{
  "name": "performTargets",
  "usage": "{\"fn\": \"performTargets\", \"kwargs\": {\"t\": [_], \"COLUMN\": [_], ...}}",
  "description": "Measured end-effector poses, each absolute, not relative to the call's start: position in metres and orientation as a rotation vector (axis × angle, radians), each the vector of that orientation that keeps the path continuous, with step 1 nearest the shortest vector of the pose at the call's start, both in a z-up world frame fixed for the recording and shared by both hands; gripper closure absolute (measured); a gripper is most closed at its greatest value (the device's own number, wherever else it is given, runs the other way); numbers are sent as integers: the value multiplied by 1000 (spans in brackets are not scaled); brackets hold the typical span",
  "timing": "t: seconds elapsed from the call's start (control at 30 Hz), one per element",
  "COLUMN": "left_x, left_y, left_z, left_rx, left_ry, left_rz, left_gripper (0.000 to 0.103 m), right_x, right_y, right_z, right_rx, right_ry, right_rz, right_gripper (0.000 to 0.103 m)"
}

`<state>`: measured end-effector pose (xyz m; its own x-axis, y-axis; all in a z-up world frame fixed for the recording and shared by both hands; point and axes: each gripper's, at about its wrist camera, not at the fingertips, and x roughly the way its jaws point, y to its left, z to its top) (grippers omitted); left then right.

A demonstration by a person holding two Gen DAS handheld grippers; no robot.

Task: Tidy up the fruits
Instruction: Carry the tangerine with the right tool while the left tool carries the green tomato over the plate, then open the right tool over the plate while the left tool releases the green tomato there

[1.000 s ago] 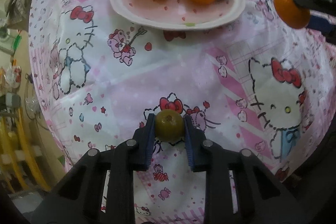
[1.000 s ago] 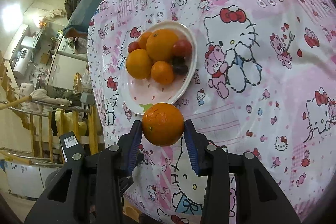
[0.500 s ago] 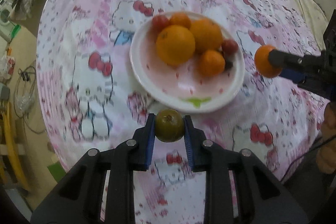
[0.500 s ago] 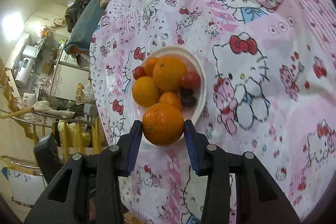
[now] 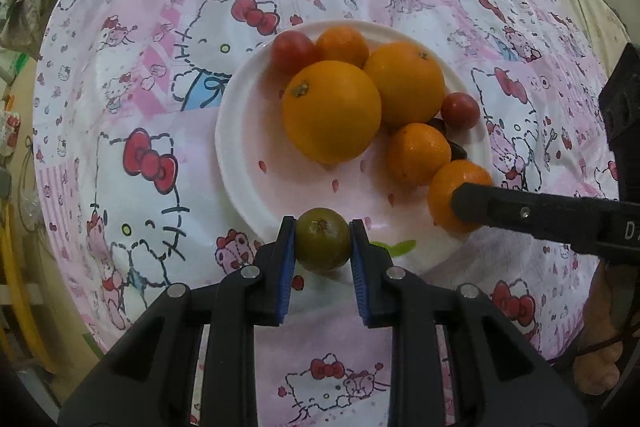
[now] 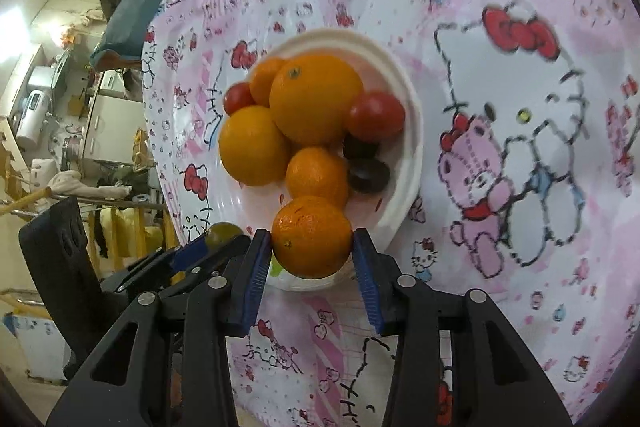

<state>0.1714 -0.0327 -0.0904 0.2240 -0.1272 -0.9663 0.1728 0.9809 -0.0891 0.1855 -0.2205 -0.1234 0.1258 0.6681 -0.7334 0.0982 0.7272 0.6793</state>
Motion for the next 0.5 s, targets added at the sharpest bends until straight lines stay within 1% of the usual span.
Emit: {"fn": "performTargets", "kwargs": {"t": [0.03,0.07,0.1,0.17,0.5], "left_x": [172,173,174,176,186], "left_y": [-32,-31,-30,-28,-27], "left_z": [-91,-92,-92,-93,-94], "left_rx": [39,36,30,15,20], "left_ry": [1329,1328,1328,1330,1325], "left_rz": [-204,-201,-198,-194,-151], "left_gripper": [81,81,81,81,80], "right_x": [186,186,186,185,181], "right_y": [-221,-223,-225,-229,-253], "right_z": [-124,-124,-124,-121,-116], "right_rx": [698,710,724,740,778], "right_ry": [1407,1401,1393,1375,1339], "right_rz": [466,466,468,477,436], "right_gripper": [56,52,46,41,41]}}
